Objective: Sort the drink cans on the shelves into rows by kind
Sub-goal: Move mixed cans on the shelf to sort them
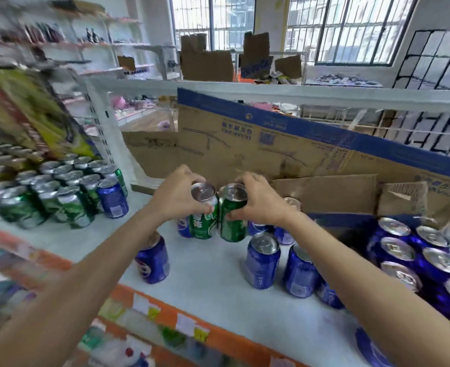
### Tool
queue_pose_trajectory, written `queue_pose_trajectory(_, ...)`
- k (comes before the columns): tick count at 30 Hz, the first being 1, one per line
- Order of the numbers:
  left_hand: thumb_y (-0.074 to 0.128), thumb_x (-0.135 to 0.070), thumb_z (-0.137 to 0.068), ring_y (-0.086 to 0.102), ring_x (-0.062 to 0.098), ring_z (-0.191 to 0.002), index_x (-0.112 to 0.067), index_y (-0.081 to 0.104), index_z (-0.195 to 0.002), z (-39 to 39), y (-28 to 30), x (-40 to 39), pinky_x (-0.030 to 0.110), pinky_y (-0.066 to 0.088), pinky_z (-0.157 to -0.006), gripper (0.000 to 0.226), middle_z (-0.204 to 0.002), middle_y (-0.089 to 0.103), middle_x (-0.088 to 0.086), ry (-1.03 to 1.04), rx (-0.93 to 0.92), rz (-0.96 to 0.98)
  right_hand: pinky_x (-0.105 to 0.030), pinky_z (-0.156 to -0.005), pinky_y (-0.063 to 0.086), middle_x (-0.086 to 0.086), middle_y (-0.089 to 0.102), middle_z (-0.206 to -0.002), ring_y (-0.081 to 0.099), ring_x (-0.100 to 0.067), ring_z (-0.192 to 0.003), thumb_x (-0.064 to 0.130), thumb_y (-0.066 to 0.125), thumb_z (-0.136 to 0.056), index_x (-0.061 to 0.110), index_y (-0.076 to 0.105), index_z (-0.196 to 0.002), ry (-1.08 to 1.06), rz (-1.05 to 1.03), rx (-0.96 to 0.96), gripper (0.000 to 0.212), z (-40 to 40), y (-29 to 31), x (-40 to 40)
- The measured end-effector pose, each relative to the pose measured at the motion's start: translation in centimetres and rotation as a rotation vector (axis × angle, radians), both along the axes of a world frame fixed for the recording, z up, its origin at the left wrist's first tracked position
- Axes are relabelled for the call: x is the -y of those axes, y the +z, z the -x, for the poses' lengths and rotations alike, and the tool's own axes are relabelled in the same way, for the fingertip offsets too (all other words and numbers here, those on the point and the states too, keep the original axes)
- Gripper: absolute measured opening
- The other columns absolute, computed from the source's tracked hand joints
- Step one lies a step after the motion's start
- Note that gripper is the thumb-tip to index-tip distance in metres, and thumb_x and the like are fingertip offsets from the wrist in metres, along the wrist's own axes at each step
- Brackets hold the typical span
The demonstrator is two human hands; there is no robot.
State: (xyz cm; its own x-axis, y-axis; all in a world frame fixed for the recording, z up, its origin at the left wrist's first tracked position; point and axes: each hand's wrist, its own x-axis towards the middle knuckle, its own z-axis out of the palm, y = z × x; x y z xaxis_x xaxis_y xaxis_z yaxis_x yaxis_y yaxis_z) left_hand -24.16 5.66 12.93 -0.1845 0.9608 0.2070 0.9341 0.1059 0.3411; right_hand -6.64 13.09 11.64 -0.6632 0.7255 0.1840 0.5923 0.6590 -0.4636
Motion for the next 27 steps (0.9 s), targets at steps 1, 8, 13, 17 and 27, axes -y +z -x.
queue_pose_trajectory(1,0.083,-0.039,-0.061,0.048,0.017,-0.092,-0.02,0.062,-0.114,0.9,-0.8,0.3,0.031,0.042,-0.078,0.06,-0.101,0.042,0.0,0.009,-0.009,0.044,-0.035,-0.094,0.04,-0.007,0.045,-0.121,0.04,-0.022,-0.114,0.036,0.081,-0.066,0.01,0.043,-0.121,0.018,0.022,0.046,0.072,1.0,-0.8,0.2)
queue_pose_trajectory(8,0.082,-0.037,-0.06,0.056,0.023,-0.097,-0.02,0.062,-0.107,4.0,-5.4,1.6,0.028,0.042,-0.073,0.054,-0.112,0.048,0.002,0.02,-0.106,0.241,-0.042,-0.09,0.045,-0.006,0.044,-0.13,0.042,-0.025,-0.118,0.041,0.079,-0.068,0.014,0.037,-0.127,0.071,0.042,0.306,0.077,4.7,-5.2,1.4)
queue_pose_trajectory(13,0.076,-0.037,-0.069,0.055,0.025,-0.099,-0.014,0.058,-0.11,5.3,-4.9,0.5,0.033,0.046,-0.08,0.05,-0.107,0.049,0.006,-0.054,-0.196,0.331,-0.043,-0.094,0.044,-0.007,0.044,-0.13,0.042,-0.025,-0.118,0.042,0.077,-0.07,0.015,0.037,-0.129,0.029,0.078,0.333,0.076,5.3,-5.7,1.2)
queue_pose_trajectory(17,0.068,-0.04,-0.078,0.052,0.02,-0.092,-0.017,0.058,-0.113,2.7,-4.1,-1.0,0.034,0.045,-0.08,0.043,-0.097,0.044,0.001,-0.186,-0.129,0.19,-0.034,-0.085,0.044,-0.008,0.052,-0.122,0.051,-0.024,-0.108,0.04,0.07,-0.08,0.013,0.042,-0.129,0.017,0.108,0.341,0.062,2.7,-4.2,0.7)
queue_pose_trajectory(27,0.064,-0.049,-0.083,0.052,0.015,-0.095,-0.019,0.047,-0.13,-10.2,-3.5,-3.7,0.025,0.04,-0.075,0.059,-0.113,0.051,0.002,-0.644,-0.025,0.248,-0.029,-0.076,0.041,-0.003,0.064,-0.103,0.058,-0.025,-0.096,0.038,0.062,-0.084,0.009,0.058,-0.105,-0.255,0.075,0.544,0.036,-12.8,-0.1,-0.7)
